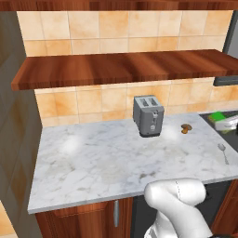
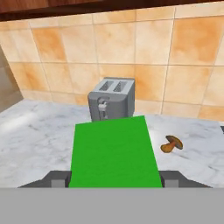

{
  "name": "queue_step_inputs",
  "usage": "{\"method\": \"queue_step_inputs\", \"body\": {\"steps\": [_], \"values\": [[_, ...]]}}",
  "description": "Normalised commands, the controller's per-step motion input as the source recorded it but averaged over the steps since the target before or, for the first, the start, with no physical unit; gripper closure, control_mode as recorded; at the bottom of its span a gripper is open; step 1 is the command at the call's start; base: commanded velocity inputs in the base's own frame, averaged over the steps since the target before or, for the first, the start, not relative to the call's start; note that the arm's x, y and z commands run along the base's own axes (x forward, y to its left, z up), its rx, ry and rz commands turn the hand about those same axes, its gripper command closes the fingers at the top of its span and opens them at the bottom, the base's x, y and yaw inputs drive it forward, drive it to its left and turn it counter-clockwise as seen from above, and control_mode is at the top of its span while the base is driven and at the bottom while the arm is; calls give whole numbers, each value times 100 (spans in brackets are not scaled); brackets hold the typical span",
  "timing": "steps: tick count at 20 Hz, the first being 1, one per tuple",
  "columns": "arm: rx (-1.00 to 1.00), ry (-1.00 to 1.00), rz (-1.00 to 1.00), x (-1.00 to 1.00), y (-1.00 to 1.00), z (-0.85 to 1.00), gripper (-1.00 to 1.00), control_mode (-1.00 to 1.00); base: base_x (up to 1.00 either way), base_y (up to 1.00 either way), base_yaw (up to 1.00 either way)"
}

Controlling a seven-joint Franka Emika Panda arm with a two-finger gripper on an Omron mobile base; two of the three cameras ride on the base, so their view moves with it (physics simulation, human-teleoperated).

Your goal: Open the cabinet. Pick the sponge and place it next to the sink. Then close the cabinet.

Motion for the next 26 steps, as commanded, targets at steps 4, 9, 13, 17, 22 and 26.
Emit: {"method": "queue_step_inputs", "body": {"steps": [4,9,13,17,22,26], "values": [[0,7,0,63,-26,-42,100,-100,0,0,0],[0,13,0,55,-37,-41,100,-100,0,0,0],[0,13,0,36,-39,-35,100,-100,0,0,0],[0,9,0,38,-43,-35,100,-100,0,0,0],[-2,0,0,34,-27,-50,100,-100,0,0,0],[-2,0,0,36,-27,-46,100,-100,0,0,0]]}}
